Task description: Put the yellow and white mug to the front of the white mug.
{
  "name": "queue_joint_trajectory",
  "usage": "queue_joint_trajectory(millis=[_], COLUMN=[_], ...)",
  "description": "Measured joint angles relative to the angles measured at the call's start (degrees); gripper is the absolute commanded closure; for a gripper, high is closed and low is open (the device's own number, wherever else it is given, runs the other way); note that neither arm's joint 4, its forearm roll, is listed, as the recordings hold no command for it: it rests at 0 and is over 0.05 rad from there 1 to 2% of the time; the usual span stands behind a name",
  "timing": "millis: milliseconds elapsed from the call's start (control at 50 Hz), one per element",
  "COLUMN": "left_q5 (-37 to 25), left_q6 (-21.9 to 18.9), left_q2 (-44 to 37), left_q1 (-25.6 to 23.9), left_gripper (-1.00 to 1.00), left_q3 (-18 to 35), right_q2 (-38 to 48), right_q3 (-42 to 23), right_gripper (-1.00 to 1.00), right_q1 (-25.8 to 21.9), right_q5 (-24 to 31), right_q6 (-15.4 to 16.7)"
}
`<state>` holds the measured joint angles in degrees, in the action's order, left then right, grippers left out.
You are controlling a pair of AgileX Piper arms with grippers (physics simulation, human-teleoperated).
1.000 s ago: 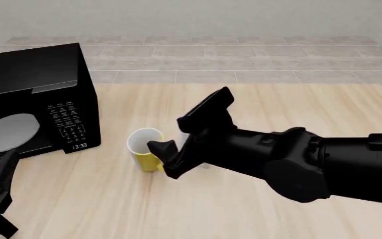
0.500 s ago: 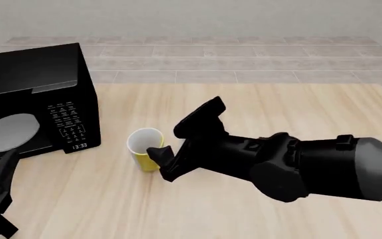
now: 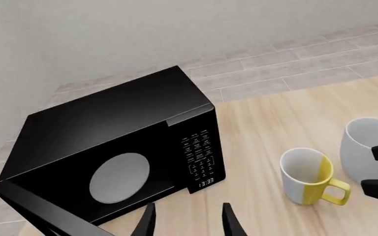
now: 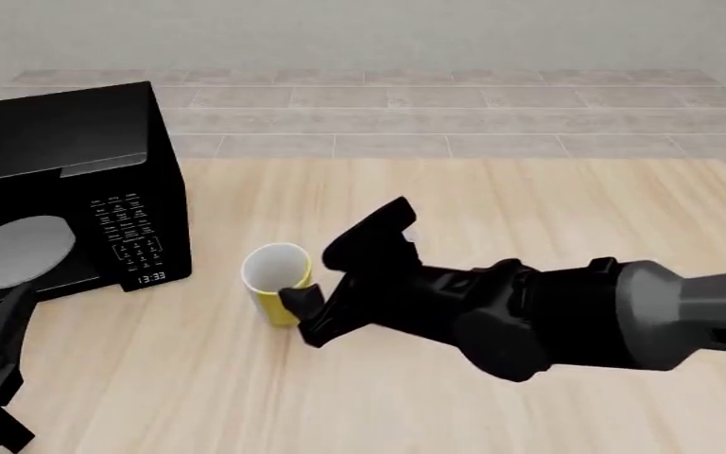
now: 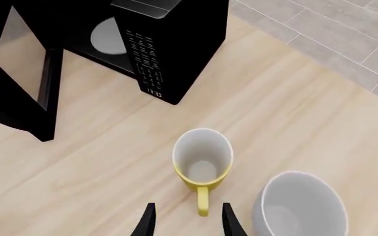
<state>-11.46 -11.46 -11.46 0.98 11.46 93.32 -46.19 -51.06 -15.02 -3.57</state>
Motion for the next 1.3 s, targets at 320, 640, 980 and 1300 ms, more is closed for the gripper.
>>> queue_joint_trajectory(millis=[320, 640, 980, 1300], left_q5=[0.0, 0.0, 0.0, 0.0], left_q6=[0.0, 0.0, 0.0, 0.0], left_q2=[0.0, 0.0, 0.0, 0.0], left_q1=[0.0, 0.0, 0.0, 0.0], left_gripper=[-1.00, -1.00, -1.00, -1.00], left_q3=[0.0, 0.0, 0.0, 0.0], right_q2=[4.3, 8.2, 11.1, 13.4], right_q3=[-1.2, -1.8, -2.1, -2.2], right_gripper=[-1.00, -1.00, -1.00, -1.00], right_q1=[-0.4, -0.1, 0.0, 0.0], right_q5=[-1.7, -3.4, -4.9, -6.3], right_q6=[-1.2, -2.4, -3.8, -4.9])
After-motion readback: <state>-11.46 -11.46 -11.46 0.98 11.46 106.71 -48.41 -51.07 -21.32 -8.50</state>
